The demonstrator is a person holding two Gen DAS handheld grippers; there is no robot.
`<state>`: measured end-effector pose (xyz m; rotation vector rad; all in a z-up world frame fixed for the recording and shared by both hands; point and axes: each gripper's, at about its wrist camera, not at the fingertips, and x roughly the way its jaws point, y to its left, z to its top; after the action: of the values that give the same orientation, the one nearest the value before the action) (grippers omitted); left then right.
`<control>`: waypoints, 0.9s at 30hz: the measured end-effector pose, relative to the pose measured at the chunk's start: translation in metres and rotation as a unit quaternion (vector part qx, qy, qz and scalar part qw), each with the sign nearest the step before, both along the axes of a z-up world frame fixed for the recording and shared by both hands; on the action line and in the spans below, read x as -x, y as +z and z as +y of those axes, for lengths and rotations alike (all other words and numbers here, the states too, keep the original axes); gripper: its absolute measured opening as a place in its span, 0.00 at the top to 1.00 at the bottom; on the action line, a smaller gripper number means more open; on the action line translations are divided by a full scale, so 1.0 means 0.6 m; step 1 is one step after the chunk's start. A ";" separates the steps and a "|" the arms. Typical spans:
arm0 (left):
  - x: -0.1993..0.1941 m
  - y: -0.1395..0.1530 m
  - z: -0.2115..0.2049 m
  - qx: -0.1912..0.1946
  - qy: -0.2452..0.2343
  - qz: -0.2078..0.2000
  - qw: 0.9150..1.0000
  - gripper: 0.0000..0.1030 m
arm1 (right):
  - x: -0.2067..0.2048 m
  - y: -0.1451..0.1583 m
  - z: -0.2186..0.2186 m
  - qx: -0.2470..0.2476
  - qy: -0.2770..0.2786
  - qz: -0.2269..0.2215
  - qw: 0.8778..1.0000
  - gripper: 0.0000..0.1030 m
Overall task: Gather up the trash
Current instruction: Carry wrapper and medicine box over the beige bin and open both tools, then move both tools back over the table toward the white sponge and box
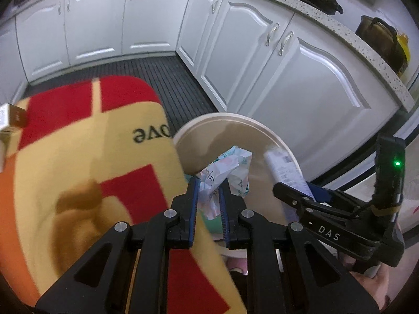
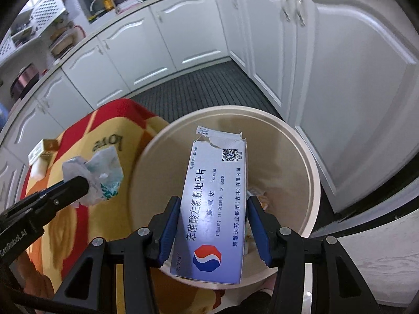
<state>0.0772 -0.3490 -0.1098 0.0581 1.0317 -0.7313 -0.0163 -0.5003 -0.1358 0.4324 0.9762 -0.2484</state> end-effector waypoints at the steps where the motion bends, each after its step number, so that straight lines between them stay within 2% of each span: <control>1: -0.001 -0.004 0.000 0.002 -0.001 0.006 1.000 0.73 | -0.001 -0.003 -0.005 -0.003 -0.004 0.002 1.000 0.44; 2: -0.002 -0.006 0.001 0.004 0.000 0.009 1.000 0.59 | 0.000 -0.007 -0.010 -0.004 -0.010 0.007 1.000 0.34; 3: -0.002 -0.007 0.003 0.008 0.001 0.010 1.000 0.52 | 0.002 -0.009 -0.014 -0.003 -0.014 0.009 1.000 0.30; 10: 0.005 -0.001 0.024 -0.004 0.015 -0.006 1.000 0.52 | 0.017 -0.014 -0.014 -0.013 -0.012 0.011 1.000 0.30; 18: -0.013 0.009 0.086 -0.025 0.061 -0.026 0.997 0.52 | 0.006 0.010 0.041 -0.017 0.018 -0.003 1.000 0.30; 23: -0.027 0.014 0.154 -0.030 0.100 -0.033 0.994 0.52 | -0.011 0.035 0.088 -0.015 0.046 -0.020 0.999 0.30; 27: -0.045 0.023 0.235 -0.032 0.138 -0.042 0.989 0.52 | -0.035 0.044 0.132 -0.017 0.076 -0.022 0.997 0.29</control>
<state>0.1041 -0.2079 -0.0959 0.0006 0.9599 -0.4408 0.0044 -0.4208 -0.1091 0.3913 0.9669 -0.0840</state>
